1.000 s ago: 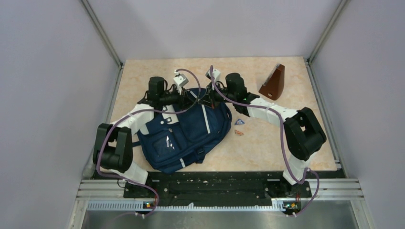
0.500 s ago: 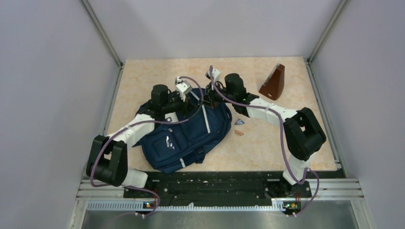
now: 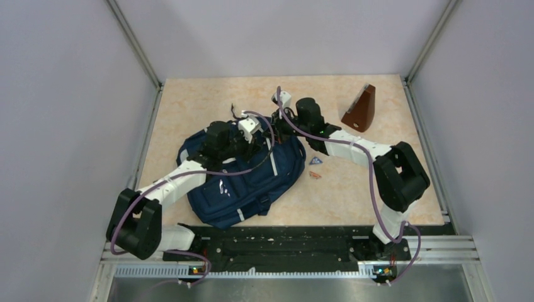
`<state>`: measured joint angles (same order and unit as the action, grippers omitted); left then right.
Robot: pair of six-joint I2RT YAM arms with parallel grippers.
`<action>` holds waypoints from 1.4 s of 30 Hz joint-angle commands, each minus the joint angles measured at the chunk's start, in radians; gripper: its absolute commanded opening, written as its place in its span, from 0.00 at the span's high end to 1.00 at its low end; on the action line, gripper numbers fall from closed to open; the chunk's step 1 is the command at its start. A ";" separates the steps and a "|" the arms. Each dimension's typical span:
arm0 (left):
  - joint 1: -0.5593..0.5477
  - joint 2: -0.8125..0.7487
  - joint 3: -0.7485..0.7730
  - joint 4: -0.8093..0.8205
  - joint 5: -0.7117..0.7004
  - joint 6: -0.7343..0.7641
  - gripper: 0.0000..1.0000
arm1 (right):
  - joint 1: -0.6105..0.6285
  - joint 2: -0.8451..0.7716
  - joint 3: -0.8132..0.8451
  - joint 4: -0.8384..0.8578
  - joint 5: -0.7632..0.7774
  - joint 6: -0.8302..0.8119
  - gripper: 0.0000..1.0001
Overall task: Pack the student bag
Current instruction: Unzip the student bag at the center of the board.
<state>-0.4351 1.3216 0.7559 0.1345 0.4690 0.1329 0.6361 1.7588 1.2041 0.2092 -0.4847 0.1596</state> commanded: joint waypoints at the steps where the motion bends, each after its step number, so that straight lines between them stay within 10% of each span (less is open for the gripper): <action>1: -0.069 -0.037 -0.038 -0.049 0.067 -0.017 1.00 | -0.007 -0.043 0.022 0.176 0.074 -0.006 1.00; 42: -0.416 -0.091 -0.101 -0.190 -0.058 -0.078 1.00 | -0.007 -0.085 -0.059 0.228 0.326 -0.012 1.00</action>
<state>-0.7841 1.2568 0.6849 0.0219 0.2440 0.1200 0.6460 1.7531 1.1316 0.2436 -0.2993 0.1844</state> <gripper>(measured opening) 0.148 0.009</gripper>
